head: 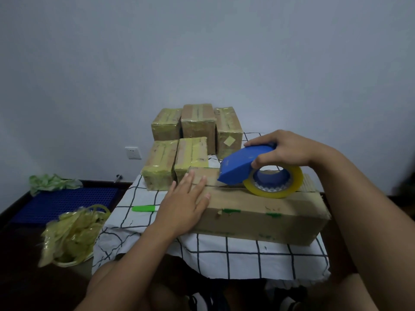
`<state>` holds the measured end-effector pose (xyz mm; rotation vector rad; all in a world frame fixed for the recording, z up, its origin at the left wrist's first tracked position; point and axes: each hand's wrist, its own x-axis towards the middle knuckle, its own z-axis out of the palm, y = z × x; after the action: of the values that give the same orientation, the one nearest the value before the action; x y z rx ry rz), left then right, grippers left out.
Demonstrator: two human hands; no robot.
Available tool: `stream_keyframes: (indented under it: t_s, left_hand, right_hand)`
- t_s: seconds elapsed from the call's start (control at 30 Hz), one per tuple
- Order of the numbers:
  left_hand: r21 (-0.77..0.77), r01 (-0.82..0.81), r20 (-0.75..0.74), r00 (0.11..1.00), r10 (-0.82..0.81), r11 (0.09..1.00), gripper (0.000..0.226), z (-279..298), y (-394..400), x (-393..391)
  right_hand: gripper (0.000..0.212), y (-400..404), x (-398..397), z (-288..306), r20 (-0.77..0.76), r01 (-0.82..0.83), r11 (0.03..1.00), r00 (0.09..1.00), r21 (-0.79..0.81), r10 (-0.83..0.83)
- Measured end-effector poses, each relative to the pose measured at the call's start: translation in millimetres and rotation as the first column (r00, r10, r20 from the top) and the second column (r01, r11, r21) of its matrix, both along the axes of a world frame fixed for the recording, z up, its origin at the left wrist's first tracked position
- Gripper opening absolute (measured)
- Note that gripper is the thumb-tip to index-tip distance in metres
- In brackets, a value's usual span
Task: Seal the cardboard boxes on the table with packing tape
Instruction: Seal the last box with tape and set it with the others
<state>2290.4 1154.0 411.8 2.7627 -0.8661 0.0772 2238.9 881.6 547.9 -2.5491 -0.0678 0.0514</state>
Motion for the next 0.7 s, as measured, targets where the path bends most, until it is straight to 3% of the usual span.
stream_keyframes:
  t_s: [0.2, 0.33, 0.47, 0.7]
  left_hand:
    - [0.003, 0.026, 0.089, 0.996, -0.027, 1.0, 0.075, -0.1, -1.0, -1.6]
    - [-0.001, 0.055, 0.121, 0.991, -0.054, 0.999, 0.073, -0.5, -2.9, -5.4]
    - [-0.027, 0.047, 0.249, 0.968, -0.039, 0.999, 0.066, 1.4, -6.6, -12.8]
    - [0.02, 0.051, 0.222, 0.973, -0.055, 0.998, 0.077, -0.6, -13.0, -22.4]
  right_hand:
    - [0.043, 1.4, 0.6, -2.5, 0.01, 0.009, 1.0, 1.0, -0.021, -0.009]
    - [0.043, 1.8, 0.7, -3.2, 0.017, 0.012, 1.0, 1.0, -0.021, -0.011]
    - [0.044, 2.1, 1.9, -5.2, 0.017, 0.018, 1.0, 1.0, -0.022, -0.018]
    - [0.045, 3.8, 6.0, -7.3, 0.021, 0.021, 0.999, 1.0, -0.029, -0.02]
